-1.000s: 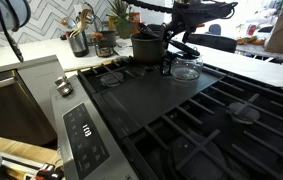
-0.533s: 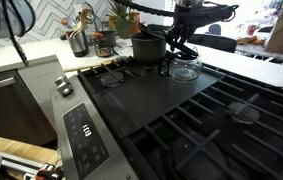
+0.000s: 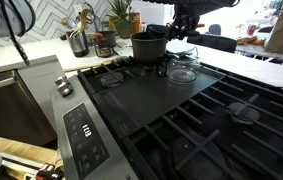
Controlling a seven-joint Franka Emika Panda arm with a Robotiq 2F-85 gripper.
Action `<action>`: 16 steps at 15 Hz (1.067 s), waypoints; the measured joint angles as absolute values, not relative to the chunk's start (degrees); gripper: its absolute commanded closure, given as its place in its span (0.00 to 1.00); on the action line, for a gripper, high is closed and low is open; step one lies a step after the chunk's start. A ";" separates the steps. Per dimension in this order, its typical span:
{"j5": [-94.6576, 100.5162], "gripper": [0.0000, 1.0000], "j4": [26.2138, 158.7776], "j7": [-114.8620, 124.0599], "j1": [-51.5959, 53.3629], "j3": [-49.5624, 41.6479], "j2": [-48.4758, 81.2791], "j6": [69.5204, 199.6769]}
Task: Put the black spatula inside the pot
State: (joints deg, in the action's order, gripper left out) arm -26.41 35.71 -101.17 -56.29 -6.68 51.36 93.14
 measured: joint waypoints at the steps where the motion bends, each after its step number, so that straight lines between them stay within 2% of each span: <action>1: -25.76 1.00 35.38 -101.17 -56.08 -6.97 51.10 93.14; 16: -15.36 1.00 34.08 -101.34 -49.33 -11.04 49.08 95.89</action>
State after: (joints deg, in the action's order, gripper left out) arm -15.36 34.08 -101.34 -49.33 -11.04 49.08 95.89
